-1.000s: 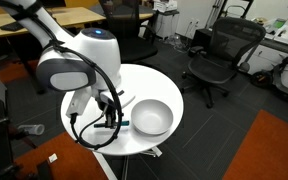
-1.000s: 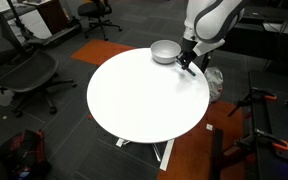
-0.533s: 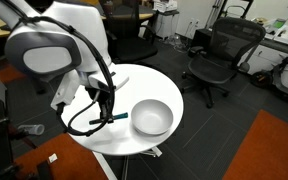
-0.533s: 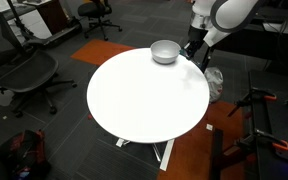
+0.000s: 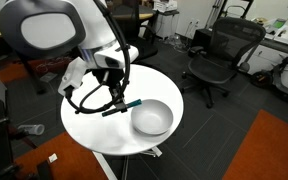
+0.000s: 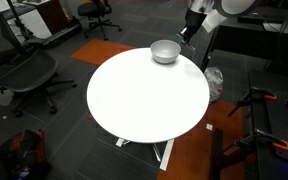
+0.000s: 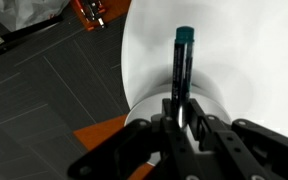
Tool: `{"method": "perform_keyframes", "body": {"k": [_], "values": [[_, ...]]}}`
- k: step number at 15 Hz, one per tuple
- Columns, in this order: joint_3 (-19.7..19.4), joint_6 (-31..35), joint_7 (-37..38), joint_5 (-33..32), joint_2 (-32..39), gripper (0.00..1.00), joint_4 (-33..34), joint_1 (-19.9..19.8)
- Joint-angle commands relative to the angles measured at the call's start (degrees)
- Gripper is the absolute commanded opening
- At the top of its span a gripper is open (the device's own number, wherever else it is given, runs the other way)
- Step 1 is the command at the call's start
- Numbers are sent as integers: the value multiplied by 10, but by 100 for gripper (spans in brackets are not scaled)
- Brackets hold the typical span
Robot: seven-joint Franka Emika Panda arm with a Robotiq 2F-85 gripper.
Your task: Put the marker in the bowl
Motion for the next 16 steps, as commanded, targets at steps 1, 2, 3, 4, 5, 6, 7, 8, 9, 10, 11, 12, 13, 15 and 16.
{"method": "perform_keyframes", "body": {"k": [1,2,3,4,5,6,7,8,9,10,11,12,13,15,16], "values": [[-1,-3,12,-13,20,5,51,-5],[0,-5,10,-10,27,5,64,-5],[2,-9,6,-5,35,5,80,-7],[4,-12,0,0,45,5,96,-9],[6,-15,-4,5,56,5,111,-10],[8,-19,-11,12,68,5,127,-13],[11,-22,-18,21,81,5,142,-17],[13,-25,-20,29,93,5,156,-20],[17,-29,-27,40,107,5,171,-26],[20,-31,-29,49,119,5,183,-30],[23,-35,-34,60,130,5,194,-34],[24,-39,-39,67,139,5,203,-37],[26,-41,-43,75,149,5,212,-40],[29,-47,-50,84,164,5,227,-45],[30,-50,-51,87,170,5,234,-46]]}}
